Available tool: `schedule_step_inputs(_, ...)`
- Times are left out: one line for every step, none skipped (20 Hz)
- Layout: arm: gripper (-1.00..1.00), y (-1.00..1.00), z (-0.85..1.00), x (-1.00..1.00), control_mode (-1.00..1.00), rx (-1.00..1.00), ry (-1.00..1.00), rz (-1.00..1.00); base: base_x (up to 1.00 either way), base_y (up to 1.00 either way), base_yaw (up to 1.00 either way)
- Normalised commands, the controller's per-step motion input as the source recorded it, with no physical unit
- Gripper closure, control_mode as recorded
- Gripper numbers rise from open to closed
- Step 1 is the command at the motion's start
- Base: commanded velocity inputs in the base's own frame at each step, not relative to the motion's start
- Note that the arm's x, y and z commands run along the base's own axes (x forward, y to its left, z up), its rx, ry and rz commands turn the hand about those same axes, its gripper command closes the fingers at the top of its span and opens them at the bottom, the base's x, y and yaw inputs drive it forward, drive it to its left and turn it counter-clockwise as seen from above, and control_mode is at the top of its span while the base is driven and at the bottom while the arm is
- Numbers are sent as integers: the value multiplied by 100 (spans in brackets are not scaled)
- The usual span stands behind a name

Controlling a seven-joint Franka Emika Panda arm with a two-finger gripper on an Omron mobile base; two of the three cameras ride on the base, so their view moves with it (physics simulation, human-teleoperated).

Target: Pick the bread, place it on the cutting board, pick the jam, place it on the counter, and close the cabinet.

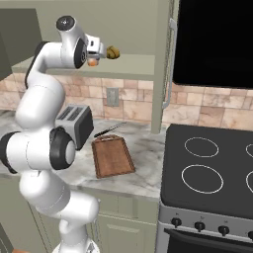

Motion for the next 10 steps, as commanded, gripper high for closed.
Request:
schedule_step_inputs(-100, 2, 0, 17, -100, 0, 8, 0, 0, 0, 0)
schedule_step_inputs(-100, 2, 0, 16, -100, 0, 7, 0, 0, 0, 0)
schedule_step_inputs(-100, 1, 0, 15, -100, 0, 8, 0, 0, 0, 0)
schedule_step_inputs(-100, 2, 0, 15, -100, 0, 9, 0, 0, 0, 0)
schedule_step_inputs(-100, 4, 0, 17, -100, 0, 9, 0, 0, 0, 0)
schedule_step_inputs(-100, 1, 0, 19, -100, 0, 8, 0, 0, 0, 0)
schedule_step_inputs(-100, 1, 0, 19, -100, 0, 7, 0, 0, 0, 0)
schedule_step_inputs(-100, 1, 0, 18, -100, 0, 8, 0, 0, 0, 0)
schedule_step_inputs(-100, 1, 0, 17, -100, 0, 8, 0, 0, 0, 0)
schedule_step_inputs(-100, 2, 0, 19, -100, 0, 7, 0, 0, 0, 0)
